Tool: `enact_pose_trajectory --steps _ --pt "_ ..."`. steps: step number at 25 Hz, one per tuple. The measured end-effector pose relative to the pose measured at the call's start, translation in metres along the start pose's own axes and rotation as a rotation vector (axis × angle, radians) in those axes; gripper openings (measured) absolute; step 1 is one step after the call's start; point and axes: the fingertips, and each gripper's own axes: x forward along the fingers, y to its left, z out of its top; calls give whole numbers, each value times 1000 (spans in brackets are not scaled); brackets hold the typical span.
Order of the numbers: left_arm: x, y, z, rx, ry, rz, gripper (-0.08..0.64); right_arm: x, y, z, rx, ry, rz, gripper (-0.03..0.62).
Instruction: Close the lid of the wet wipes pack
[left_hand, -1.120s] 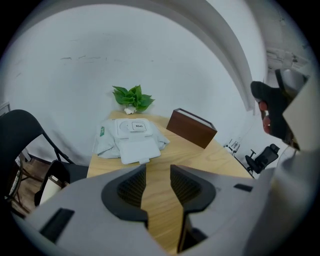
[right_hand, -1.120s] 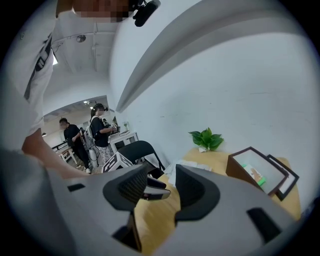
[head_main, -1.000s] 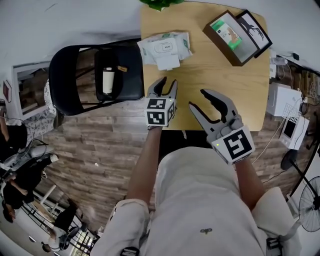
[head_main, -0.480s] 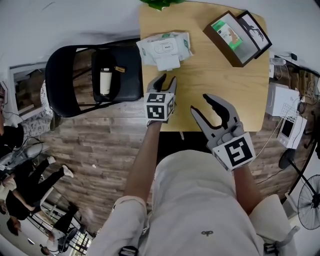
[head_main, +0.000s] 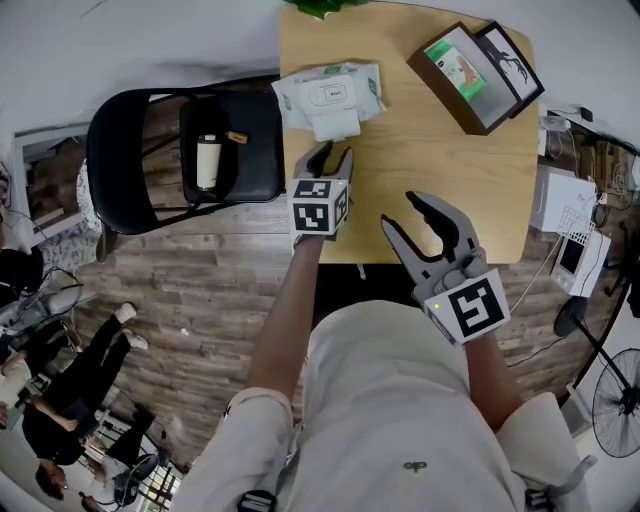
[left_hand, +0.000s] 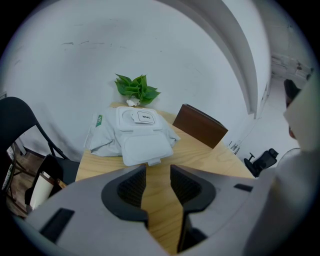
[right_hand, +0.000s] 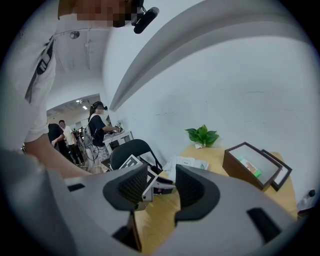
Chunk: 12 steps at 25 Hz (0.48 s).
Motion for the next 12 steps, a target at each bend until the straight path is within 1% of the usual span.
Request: enact_pose_trajectory --steps 12 --pt "1 1 3 -7 -16 10 130 0 -2 1 -6 0 5 173"
